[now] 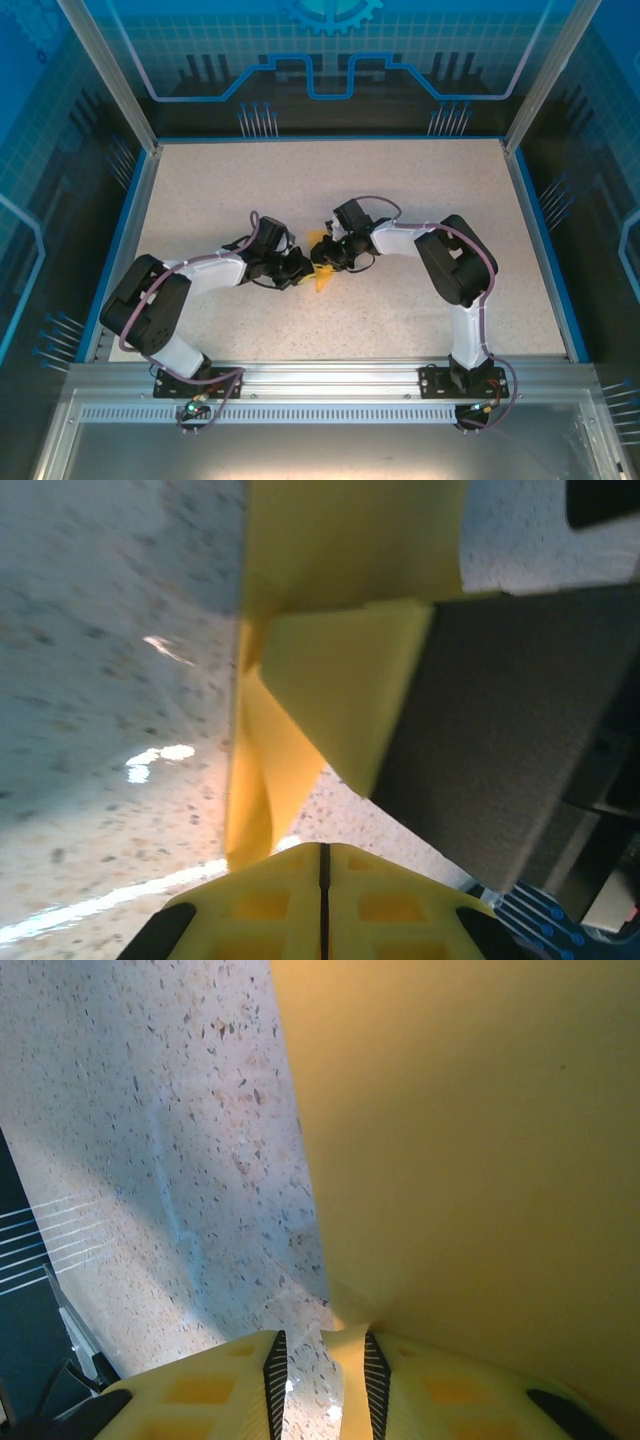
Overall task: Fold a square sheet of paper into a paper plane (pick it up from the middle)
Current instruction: Third fold the triangle at the center of the table.
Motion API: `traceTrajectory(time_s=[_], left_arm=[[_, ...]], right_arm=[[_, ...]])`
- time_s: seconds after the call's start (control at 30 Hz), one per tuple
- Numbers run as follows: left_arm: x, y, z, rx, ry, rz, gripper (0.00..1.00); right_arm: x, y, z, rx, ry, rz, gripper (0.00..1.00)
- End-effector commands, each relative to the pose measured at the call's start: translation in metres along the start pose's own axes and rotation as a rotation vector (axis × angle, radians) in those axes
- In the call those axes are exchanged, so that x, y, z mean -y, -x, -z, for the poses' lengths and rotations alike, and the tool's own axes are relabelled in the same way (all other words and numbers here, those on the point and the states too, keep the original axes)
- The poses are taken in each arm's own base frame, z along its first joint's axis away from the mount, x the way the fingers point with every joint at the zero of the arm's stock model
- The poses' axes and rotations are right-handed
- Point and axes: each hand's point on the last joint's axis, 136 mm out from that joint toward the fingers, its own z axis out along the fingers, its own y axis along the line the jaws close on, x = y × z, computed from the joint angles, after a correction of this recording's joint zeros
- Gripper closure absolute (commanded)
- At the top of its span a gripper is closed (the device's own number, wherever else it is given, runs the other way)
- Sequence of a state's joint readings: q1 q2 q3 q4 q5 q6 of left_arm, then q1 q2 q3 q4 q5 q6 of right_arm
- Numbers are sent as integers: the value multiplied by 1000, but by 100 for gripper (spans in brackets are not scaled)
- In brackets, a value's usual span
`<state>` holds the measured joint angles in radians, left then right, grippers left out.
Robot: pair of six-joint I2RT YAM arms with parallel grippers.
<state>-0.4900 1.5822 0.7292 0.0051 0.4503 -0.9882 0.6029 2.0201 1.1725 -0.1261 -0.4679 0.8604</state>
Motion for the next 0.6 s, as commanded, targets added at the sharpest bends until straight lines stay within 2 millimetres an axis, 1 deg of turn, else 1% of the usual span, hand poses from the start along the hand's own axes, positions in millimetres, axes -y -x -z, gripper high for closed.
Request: traceTrajectory(time_s=[0.0,0.17,0.23,0.4,0.57], left_arm=[[2,-12,-12,-46,-18,8,90],[-2,-14,-24,-56,12,8,90],[-7,-13,-28,-52,36,10,90],[-17,-15,-33,-56,73,16,90],[-26,-16,-33,-55,117,18,90]], right_arm=[[64,-20,-14,-66,-190,-132,70],[65,-20,-14,-69,-195,-134,70],[65,-19,-14,-68,-197,-133,70],[66,-19,-15,-71,-201,-133,71],[67,-19,-15,-73,-205,-134,71]])
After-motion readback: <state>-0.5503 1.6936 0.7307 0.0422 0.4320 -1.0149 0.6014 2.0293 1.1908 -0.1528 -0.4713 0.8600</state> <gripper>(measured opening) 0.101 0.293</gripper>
